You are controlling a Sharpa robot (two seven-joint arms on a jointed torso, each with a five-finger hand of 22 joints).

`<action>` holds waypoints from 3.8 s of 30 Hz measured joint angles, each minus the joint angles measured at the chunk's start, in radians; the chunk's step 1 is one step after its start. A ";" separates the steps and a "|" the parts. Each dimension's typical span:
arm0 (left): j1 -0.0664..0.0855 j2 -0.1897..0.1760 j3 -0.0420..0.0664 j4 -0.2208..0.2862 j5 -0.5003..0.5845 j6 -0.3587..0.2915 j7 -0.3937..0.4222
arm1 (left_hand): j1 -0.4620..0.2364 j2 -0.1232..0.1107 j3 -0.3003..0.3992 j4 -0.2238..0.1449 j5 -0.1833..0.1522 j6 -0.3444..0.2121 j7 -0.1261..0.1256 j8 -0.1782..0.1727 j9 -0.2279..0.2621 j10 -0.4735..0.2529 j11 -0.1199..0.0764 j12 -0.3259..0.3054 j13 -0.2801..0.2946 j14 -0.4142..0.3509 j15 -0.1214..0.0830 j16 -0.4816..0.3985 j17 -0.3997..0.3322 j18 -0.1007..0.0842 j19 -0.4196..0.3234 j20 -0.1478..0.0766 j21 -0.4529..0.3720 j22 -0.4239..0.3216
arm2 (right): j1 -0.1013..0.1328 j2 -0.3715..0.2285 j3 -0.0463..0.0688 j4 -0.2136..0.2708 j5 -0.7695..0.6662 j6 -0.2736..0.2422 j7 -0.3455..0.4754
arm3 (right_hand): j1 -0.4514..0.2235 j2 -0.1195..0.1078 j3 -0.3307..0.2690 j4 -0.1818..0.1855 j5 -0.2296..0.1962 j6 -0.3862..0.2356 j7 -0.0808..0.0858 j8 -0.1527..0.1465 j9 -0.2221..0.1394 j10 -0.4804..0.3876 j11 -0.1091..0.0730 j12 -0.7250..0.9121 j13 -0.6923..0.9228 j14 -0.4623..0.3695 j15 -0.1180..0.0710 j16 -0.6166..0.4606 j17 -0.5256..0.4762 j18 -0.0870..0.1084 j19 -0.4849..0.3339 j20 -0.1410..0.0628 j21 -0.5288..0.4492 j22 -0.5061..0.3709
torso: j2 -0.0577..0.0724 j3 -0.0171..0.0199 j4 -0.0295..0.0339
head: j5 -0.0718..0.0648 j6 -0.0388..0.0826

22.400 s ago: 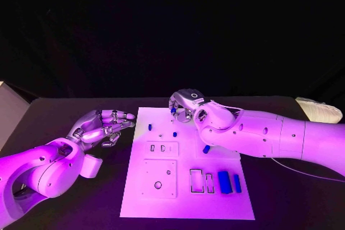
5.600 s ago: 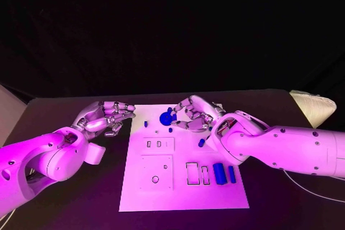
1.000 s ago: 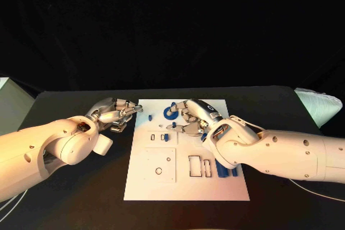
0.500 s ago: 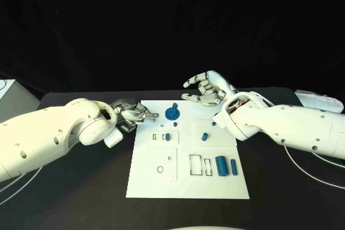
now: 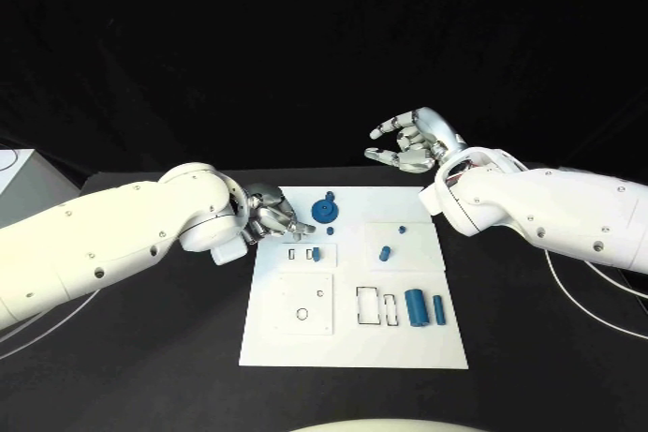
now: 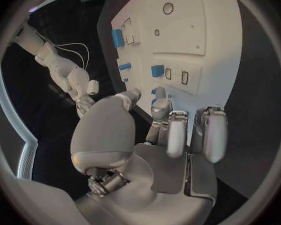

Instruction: Assemble the parts on the task board

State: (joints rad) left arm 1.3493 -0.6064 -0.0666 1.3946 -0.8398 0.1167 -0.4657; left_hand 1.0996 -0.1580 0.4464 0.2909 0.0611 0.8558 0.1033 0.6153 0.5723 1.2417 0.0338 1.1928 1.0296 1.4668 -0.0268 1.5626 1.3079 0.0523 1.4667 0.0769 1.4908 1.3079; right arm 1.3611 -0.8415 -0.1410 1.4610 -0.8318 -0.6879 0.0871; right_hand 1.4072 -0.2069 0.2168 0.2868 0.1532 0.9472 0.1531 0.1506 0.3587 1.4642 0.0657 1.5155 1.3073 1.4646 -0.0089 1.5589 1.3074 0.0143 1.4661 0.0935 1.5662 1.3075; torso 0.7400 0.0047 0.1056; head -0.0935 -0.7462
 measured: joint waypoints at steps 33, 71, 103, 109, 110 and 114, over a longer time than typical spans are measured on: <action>0.006 0.123 -0.016 -0.090 -0.086 0.167 -0.084 | -0.035 0.007 -0.016 0.000 0.000 -0.023 0.002 0.015 0.047 -0.027 -0.005 -0.013 -0.030 0.000 0.000 0.000 0.000 0.000 -0.004 -0.003 0.000 0.000 | 0.002 0.012 -0.001 -0.029 0.012 0.030 -0.016 | -0.004 0.004 0.000 0.000 0.004 0.000 0.000 0.000 0.000 0.000 0.000 0.000 0.001 0.000 0.000 -0.004 0.000 0.000 0.000 0.000 0.000 0.001 | 0.010 -0.0022 -0.0006 | -0.010 -0.007; 0.005 0.156 -0.017 -0.125 -0.053 0.178 -0.121 | -0.014 0.032 0.002 -0.012 0.001 -0.027 -0.002 0.035 0.089 -0.027 -0.005 -0.013 -0.031 -0.001 -0.001 0.000 0.000 0.000 0.000 -0.007 0.000 0.000 | -0.001 0.025 -0.001 -0.033 0.012 0.047 -0.020 | -0.004 0.004 0.000 0.000 0.004 0.000 0.000 0.000 -0.001 0.000 0.000 0.000 0.000 0.000 0.000 -0.004 0.000 0.000 0.000 0.000 0.000 0.000 | 0.011 -0.0006 -0.0015 | -0.012 -0.031; 0.005 0.160 -0.017 -0.132 -0.035 0.215 -0.113 | 0.072 0.024 0.282 -0.113 -0.006 -0.037 -0.013 0.023 0.151 -0.028 -0.018 -0.013 -0.046 0.000 -0.014 0.004 0.000 0.000 0.000 -0.015 0.000 -0.001 | -0.005 0.028 -0.001 -0.033 0.012 0.062 -0.022 | -0.010 0.010 0.000 0.000 0.004 0.000 0.000 0.000 -0.001 0.000 0.000 0.000 0.001 0.000 0.000 -0.004 0.000 0.000 0.000 0.000 0.000 0.001 | 0.010 -0.0007 -0.0017 | -0.015 -0.045; 0.004 0.152 -0.018 -0.129 -0.024 0.208 -0.108 | 0.037 0.016 0.294 -0.102 0.085 -0.036 -0.015 0.056 0.151 -0.019 -0.027 -0.013 -0.046 -0.004 -0.018 0.004 -0.001 0.000 -0.004 -0.018 0.000 -0.001 | -0.006 0.028 -0.001 -0.034 0.012 0.065 -0.022 | -0.010 0.010 0.000 0.000 0.004 0.000 0.000 0.000 -0.001 0.000 0.000 0.000 0.001 0.000 0.000 -0.004 0.000 0.000 0.000 0.000 0.000 0.000 | 0.010 -0.0006 -0.0017 | -0.016 -0.043; 0.004 0.150 -0.018 -0.128 -0.021 0.205 -0.106 | 0.032 0.015 0.294 -0.102 0.106 -0.035 -0.015 0.056 0.151 -0.017 -0.029 -0.013 -0.046 -0.004 -0.018 0.004 -0.001 0.000 -0.004 -0.018 0.000 -0.001 | -0.006 0.028 -0.002 -0.034 0.012 0.065 -0.022 | -0.010 0.010 0.000 0.000 0.004 0.000 0.000 0.000 -0.001 0.000 0.000 0.000 0.001 0.000 0.000 -0.004 0.000 0.000 0.000 0.000 0.000 0.001 | 0.010 -0.0006 -0.0017 | -0.016 -0.043; 0.004 0.140 -0.018 -0.117 -0.013 0.188 -0.101 | 0.013 0.007 0.330 -0.138 0.164 -0.035 -0.015 0.065 0.152 -0.008 -0.030 -0.013 -0.043 0.000 -0.022 0.004 -0.001 0.000 -0.003 -0.019 0.000 -0.001 | -0.007 0.027 -0.002 -0.035 0.012 0.067 -0.022 | -0.010 0.010 0.000 0.000 0.004 0.000 0.000 0.000 -0.001 0.000 0.000 0.000 0.001 0.000 0.000 -0.004 0.000 0.000 0.000 0.000 0.000 0.000 | 0.010 -0.0006 -0.0010 | -0.016 -0.043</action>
State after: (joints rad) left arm 1.3534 -0.4660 -0.0845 1.2773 -0.8524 0.3047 -0.5668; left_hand 1.1125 -0.1506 0.7762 0.1529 0.2252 0.8208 0.0881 0.6798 0.7240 1.2337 0.0036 1.1800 0.9864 1.4670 -0.0483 1.5666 1.3074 0.0527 1.4637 0.0583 1.4905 1.3073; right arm 1.3539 -0.8144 -0.1427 1.4264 -0.8198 -0.6212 0.0652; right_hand 1.3976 -0.1973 0.2168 0.2868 0.1569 0.9477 0.1527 0.1505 0.3579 1.4642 0.0656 1.5155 1.3080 1.4646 -0.0090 1.5551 1.3075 0.0143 1.4661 0.0934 1.5662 1.3080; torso 0.7503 0.0041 0.1046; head -0.1097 -0.7891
